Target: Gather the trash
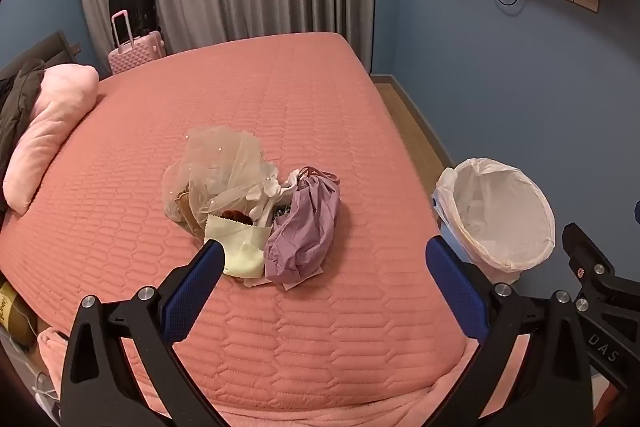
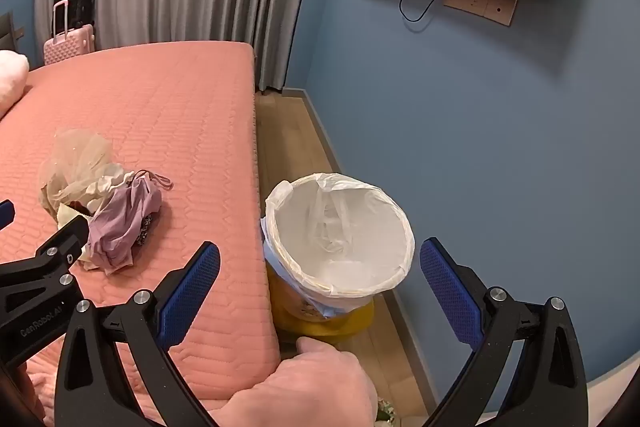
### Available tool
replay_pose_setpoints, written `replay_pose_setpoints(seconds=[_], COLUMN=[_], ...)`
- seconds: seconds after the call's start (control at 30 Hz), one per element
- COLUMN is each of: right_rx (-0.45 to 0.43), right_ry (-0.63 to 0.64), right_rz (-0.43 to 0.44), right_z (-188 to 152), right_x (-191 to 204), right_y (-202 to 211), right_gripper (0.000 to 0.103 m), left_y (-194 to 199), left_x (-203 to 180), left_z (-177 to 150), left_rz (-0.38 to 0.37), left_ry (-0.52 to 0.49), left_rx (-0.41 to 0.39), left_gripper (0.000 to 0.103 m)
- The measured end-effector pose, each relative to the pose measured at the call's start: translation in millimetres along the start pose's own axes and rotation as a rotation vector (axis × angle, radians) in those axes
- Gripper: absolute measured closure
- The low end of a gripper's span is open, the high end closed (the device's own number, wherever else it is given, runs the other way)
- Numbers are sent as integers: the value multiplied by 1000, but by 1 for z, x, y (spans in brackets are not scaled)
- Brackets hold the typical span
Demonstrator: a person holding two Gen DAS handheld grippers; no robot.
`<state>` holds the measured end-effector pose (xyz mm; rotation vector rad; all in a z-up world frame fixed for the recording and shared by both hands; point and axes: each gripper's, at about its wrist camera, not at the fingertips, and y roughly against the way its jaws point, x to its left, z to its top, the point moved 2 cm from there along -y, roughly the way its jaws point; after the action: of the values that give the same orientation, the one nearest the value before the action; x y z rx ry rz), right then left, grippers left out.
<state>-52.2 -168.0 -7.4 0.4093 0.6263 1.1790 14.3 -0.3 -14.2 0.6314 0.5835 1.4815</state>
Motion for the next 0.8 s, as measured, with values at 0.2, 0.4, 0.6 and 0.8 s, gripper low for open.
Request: replay_pose_setpoints(seconds=[0.2,0.4,0.6,0.8], right_rx=[2,3,2,1], right_ry=[-5,-6,-2,2], right_rz=[2,2,-4,-5], right_z=[4,5,7,8], right_x=[-5,-6,-7,-5], right_y=[0,2,4,5], right_gripper=[7,7,7,7], left_y=[-1,6,7,6], left_x=[0,2,-1,1], left_z=[0,5,2,5], left_rz=[0,-3,5,9], left_ry=[4,0,-4,6], left_rx=[0,-9,-18,-20], left_gripper=[7,7,7,7])
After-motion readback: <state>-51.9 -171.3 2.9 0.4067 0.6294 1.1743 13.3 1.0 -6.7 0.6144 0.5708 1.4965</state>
